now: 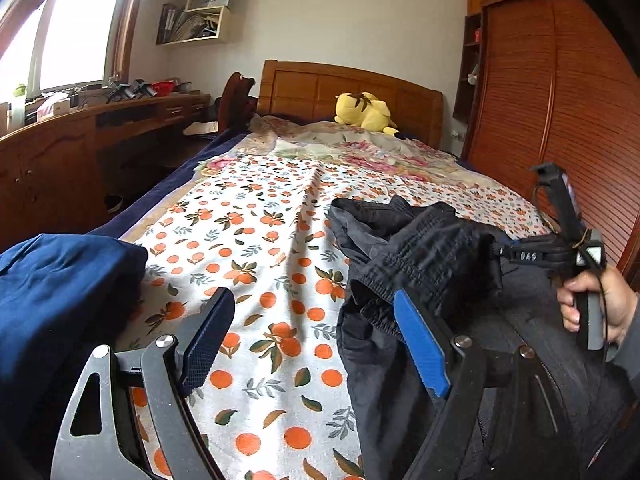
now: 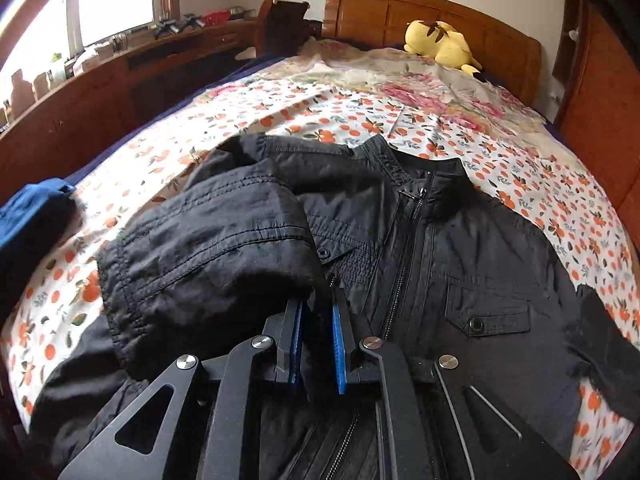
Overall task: Fold large clothes
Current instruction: 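Grasp the jacket hem with the right tool, then fold the hem up toward the collar with the right tool and release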
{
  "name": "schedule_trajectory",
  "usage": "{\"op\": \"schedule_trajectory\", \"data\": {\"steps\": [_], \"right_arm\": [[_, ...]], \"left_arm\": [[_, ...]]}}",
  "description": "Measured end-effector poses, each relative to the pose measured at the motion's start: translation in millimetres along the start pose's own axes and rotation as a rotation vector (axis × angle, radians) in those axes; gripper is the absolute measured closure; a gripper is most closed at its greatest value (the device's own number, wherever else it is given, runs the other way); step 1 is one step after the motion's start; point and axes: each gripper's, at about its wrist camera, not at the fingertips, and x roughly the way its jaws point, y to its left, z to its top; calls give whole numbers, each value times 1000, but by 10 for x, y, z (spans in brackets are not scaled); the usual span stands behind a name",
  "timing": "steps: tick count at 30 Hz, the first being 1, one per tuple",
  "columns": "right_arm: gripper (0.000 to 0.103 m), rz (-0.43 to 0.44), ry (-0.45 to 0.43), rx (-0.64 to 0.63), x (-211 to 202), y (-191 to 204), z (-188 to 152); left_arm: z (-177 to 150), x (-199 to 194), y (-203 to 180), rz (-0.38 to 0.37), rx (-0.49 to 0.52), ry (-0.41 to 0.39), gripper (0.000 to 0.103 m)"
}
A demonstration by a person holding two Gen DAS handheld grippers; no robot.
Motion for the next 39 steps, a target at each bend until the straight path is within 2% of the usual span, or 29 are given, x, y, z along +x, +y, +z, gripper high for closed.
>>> {"op": "schedule_trajectory", "data": {"steps": [2, 3, 4, 6, 7, 11, 20, 26, 30, 33, 35, 39], "right_arm": [[83, -20, -40, -12, -101, 28, 53], [77, -33, -64, -17, -177, 40, 67], [66, -38, -87, -20, -237, 35, 57], [53, -18, -127, -25, -351, 108, -7], [50, 3, -134, -28, -374, 171, -32], [48, 136, -100, -80, -328, 473, -255], [45, 279, 50, -160, 221, 1067, -554], [45, 270, 129, -164, 642, 1129, -566], [45, 256, 159, -156, 831, 1182, -458], [39, 265, 168, -162, 883, 1210, -447], [35, 244, 160, -207, 941, 1289, -470], [35, 132, 121, -376, 969, 1523, -555]], "left_arm": [[-8, 10, -15, -2, 5, 6, 21], [-8, 12, -12, -3, 5, 8, 21], [-10, 12, -9, -3, 5, 9, 21], [-6, 13, 2, -2, 3, 9, 21], [-4, 12, 15, -2, 0, 10, 21], [-7, 12, 45, 4, -6, 12, 21], [-15, -14, 98, 11, -18, 12, 21], [-2, -15, 131, 10, -27, 9, 21], [-2, -10, 135, 12, -26, 12, 21], [-7, 11, 154, 18, -27, 20, 21], [-9, 19, 161, 19, -29, 23, 21], [-9, 21, 154, 18, -28, 24, 21]]}}
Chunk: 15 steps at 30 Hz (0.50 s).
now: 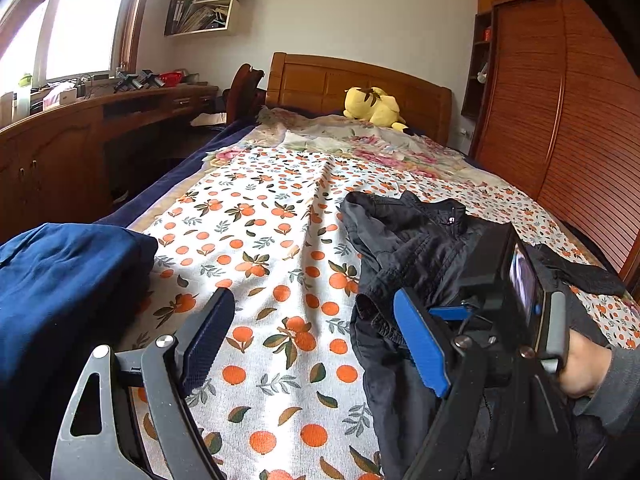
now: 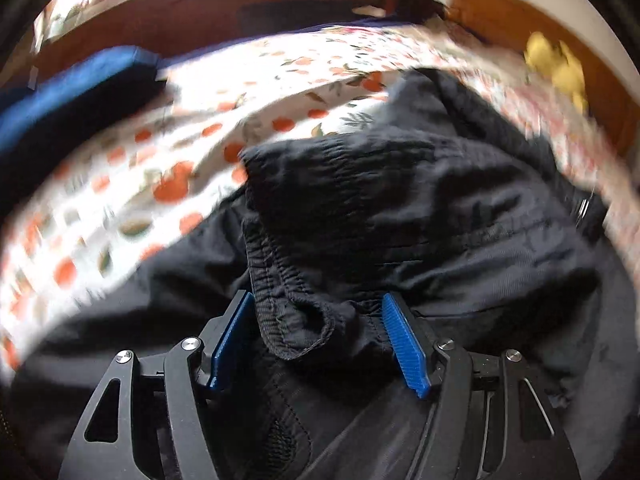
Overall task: Fold large clothes
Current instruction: 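Fold the hem up toward the collar with the right tool and release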
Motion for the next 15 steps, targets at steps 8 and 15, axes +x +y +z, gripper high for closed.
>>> {"op": "schedule_trajectory", "data": {"steps": [8, 15], "right_arm": [[79, 26, 6, 99, 17, -284, 1], [86, 41, -175, 199, -623, -551, -143]], "left_arm": [[-14, 10, -21, 5, 7, 5, 21], [-19, 13, -99, -13, 18, -3, 21]]}}
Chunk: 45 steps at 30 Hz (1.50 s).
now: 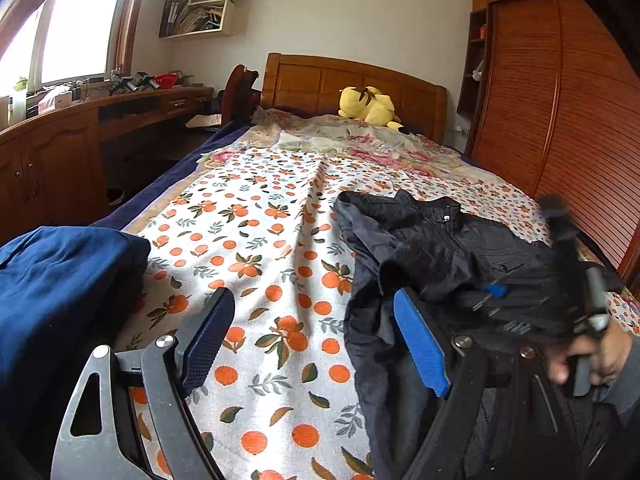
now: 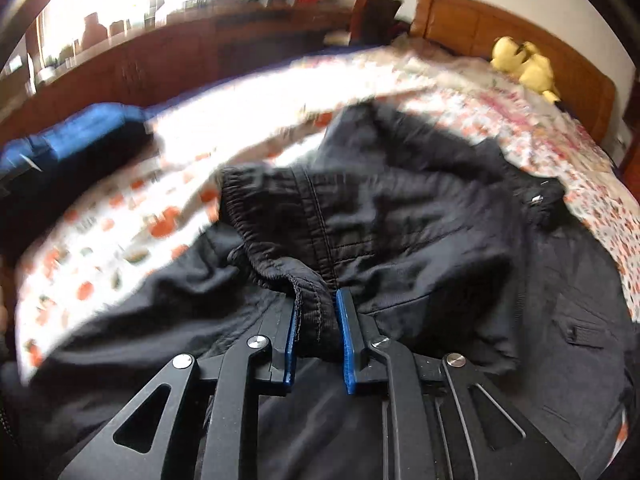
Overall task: Fold large clothes
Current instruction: 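Fold the hem up toward the collar with the right tool and release, then grasp the cuff of the other sleeve with the right tool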
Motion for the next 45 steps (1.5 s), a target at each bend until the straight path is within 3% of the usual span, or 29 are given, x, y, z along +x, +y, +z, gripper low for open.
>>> {"op": "schedule_trajectory", "data": {"steps": [5, 10, 17, 20, 22, 26, 28, 32, 39, 45], "right_arm": [[87, -33, -138, 32, -800, -265, -21], [89, -96, -219, 71, -1470, -502, -103], [90, -207, -292, 224, -2051, -679, -345], [90, -282, -242, 326, -1985, -845, -589], [90, -311, -149, 384, -1750, -1005, -798], [90, -285, 42, 511, -1188, -1275, -1270], [90, -292, 95, 516, -1009, -1289, -1433], [84, -283, 90, 568, -917, -1262, -1573], [53, -360, 66, 482, -1182, -1213, -1595], [52, -346, 19, 411, -1409, -1105, -1681]], "left_arm": [[6, 16, -104, -16, 12, 1, 21], [27, 25, -212, -34, 22, -2, 21], [38, 64, -365, -54, 39, -2, 21], [35, 75, -402, -59, 42, 3, 21], [33, 59, -429, -63, 47, 0, 21], [30, 26, -470, -69, 54, -5, 21], [27, 15, -492, -72, 55, -5, 21], [22, -22, -572, -93, 61, -6, 21], [31, -76, -924, -161, 111, -4, 21], [-9, -66, -1348, -246, 159, 12, 21]]}}
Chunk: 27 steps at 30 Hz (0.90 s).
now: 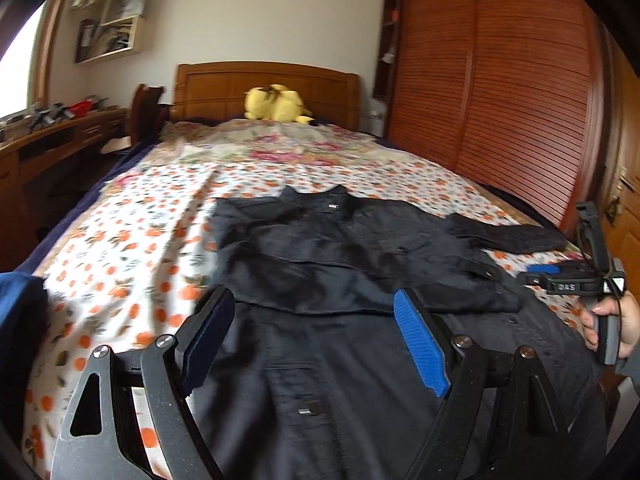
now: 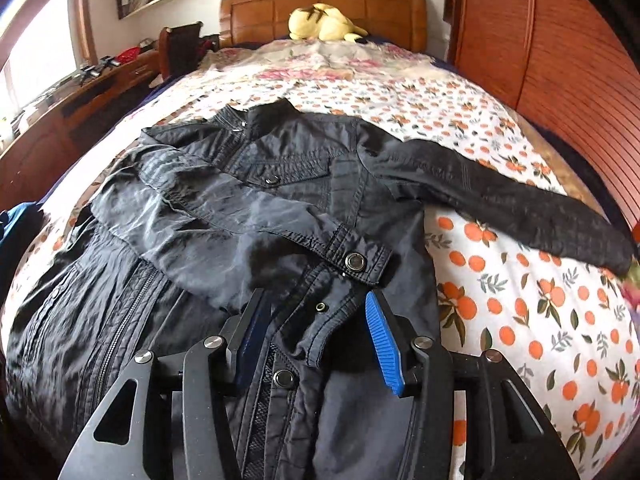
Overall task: Fold large clothes
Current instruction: 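Grasp the cuff of the other sleeve with the right tool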
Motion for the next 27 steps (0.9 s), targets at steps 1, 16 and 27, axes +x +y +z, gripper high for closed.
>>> {"op": "schedule_trajectory", "data": {"steps": [1, 16, 27], "right_arm": [[52, 4, -3, -12, -15, 4, -12], [47, -120, 39, 23, 292, -1005, 73], [47, -381, 55, 324, 176, -2822, -118]], "left_arm": [[-6, 45, -99, -17, 13, 7, 21], [-222, 522, -781, -108, 115, 117, 21], [-304, 636, -877, -112, 151, 155, 21]]}}
